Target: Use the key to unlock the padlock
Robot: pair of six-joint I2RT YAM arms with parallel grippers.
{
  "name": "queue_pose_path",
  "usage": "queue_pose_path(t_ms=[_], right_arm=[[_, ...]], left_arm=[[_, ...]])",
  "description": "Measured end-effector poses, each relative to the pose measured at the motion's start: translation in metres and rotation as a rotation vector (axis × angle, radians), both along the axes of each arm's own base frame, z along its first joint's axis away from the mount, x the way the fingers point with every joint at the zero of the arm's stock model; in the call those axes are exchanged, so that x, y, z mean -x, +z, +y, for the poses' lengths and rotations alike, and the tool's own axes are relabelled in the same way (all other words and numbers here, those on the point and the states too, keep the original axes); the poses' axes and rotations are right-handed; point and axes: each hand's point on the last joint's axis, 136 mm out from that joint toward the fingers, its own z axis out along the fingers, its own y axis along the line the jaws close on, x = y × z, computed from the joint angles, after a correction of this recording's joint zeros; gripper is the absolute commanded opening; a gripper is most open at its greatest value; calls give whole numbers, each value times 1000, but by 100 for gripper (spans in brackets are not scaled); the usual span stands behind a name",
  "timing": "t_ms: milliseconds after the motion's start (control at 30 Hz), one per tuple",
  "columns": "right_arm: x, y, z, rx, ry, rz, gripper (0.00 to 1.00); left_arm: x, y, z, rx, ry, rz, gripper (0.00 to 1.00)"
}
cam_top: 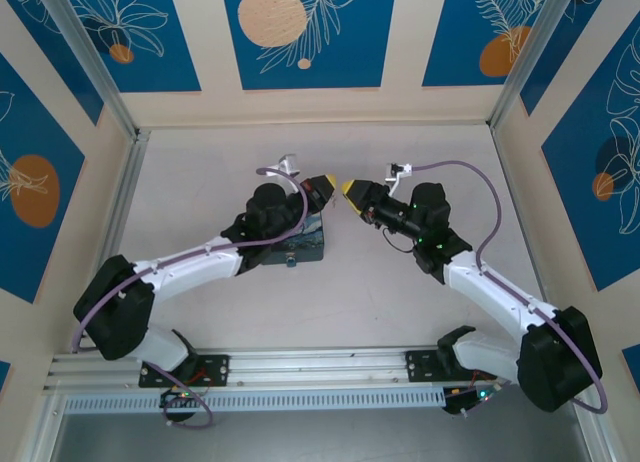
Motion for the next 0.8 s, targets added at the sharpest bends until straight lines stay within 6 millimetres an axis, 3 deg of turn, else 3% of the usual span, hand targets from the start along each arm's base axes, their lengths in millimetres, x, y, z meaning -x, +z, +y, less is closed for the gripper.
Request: queue_pose_path(t_ms=[500, 667, 800], right_arm=[[-8, -7, 13, -23, 9, 8, 26], [-11, -10, 15, -31, 9, 17, 24], [-13, -11, 16, -38, 8, 23, 16]], left_arm=[[-6, 10, 2, 109, 41, 20, 0], [-6, 6, -1, 111, 42, 30, 0], [-7, 1, -2, 110, 45, 42, 0]])
